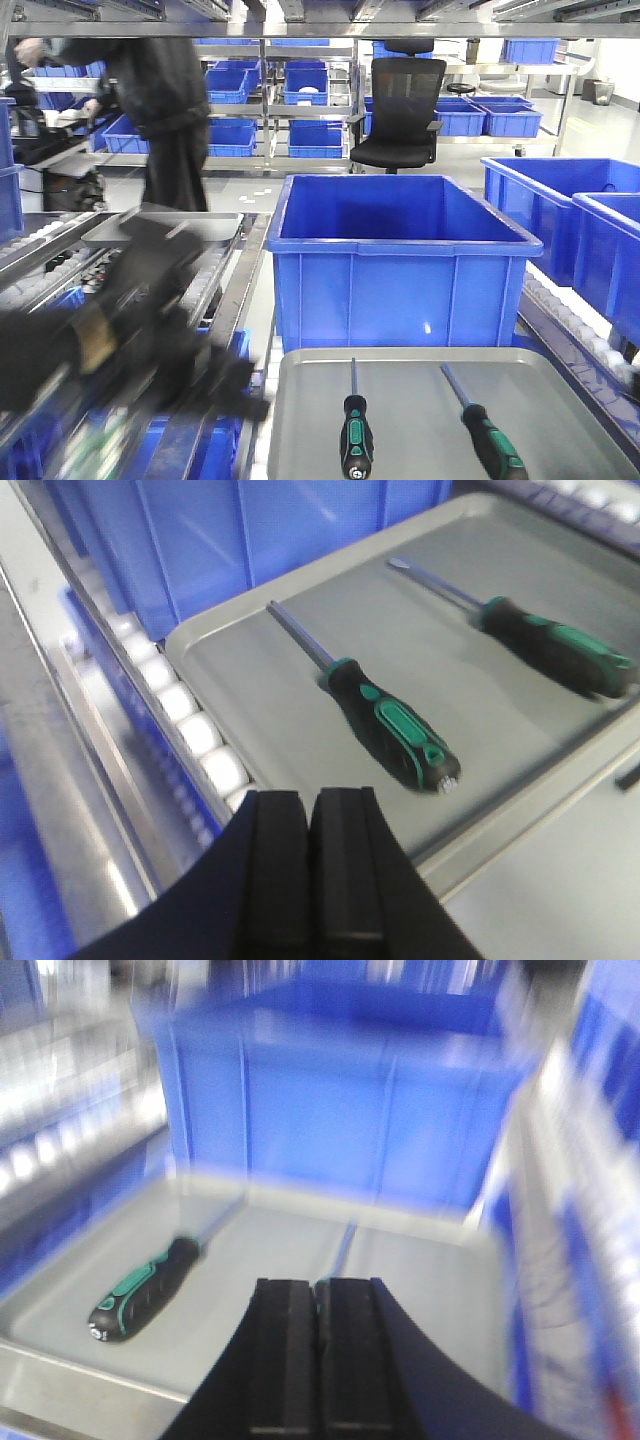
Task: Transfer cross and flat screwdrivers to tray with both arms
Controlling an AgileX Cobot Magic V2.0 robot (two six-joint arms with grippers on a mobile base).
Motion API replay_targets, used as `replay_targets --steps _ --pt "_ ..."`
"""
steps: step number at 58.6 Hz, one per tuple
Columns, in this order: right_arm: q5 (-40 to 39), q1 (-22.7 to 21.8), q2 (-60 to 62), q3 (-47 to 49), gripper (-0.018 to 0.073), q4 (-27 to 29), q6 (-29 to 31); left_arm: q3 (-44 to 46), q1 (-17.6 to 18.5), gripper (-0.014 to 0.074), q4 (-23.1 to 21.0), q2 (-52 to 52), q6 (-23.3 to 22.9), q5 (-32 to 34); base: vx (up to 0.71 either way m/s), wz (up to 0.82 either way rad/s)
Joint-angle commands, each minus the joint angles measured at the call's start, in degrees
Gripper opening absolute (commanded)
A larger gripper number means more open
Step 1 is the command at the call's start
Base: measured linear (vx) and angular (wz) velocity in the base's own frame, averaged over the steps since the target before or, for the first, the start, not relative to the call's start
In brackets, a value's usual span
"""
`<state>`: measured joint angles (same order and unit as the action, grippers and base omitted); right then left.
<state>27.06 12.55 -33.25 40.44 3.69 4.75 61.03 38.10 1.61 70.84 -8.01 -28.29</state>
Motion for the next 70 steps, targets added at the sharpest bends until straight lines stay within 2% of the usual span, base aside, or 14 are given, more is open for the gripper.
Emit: replay_targets --steps 1,10,19,59,61,64,70 --pt "-5.51 -0.16 7.21 -3.28 -0.0011 -2.02 0.34 -6.44 0.19 -0.0003 0.05 -7.67 0.93 11.94 0.00 0.00" --pt "-2.95 -0.16 19.07 -9.18 -0.0011 -3.32 0.34 -18.85 0.19 -0.0003 -0.01 -19.10 0.32 18.19 0.00 0.00" --pt "-3.06 -0.16 24.99 -12.69 -0.0009 -3.33 0.34 -25.08 0.14 -0.0001 0.04 -25.35 2.53 22.64 0.00 0.00" --pt "-2.25 -0.16 26.26 -13.97 -0.0008 -2.98 0.05 -26.81 0.09 0.0000 0.81 -26.59 3.72 22.43 0.00 0.00" --pt "-2.20 -0.16 26.26 -13.97 -0.0008 -2.98 0.05 -27.40 -0.18 0.0000 2.55 -26.80 5.35 22.47 0.00 0.00" --pt "-2.13 -0.16 26.26 -13.97 -0.0008 -2.98 0.05 -29.01 -1.26 0.0000 2.87 -28.38 6.17 23.27 0.00 0.00" --pt "-2.13 -0.16 26.26 -13.97 -0.0008 -2.98 0.05 -34.80 -6.25 0.0000 2.51 -33.69 5.98 28.29 0.00 0.00"
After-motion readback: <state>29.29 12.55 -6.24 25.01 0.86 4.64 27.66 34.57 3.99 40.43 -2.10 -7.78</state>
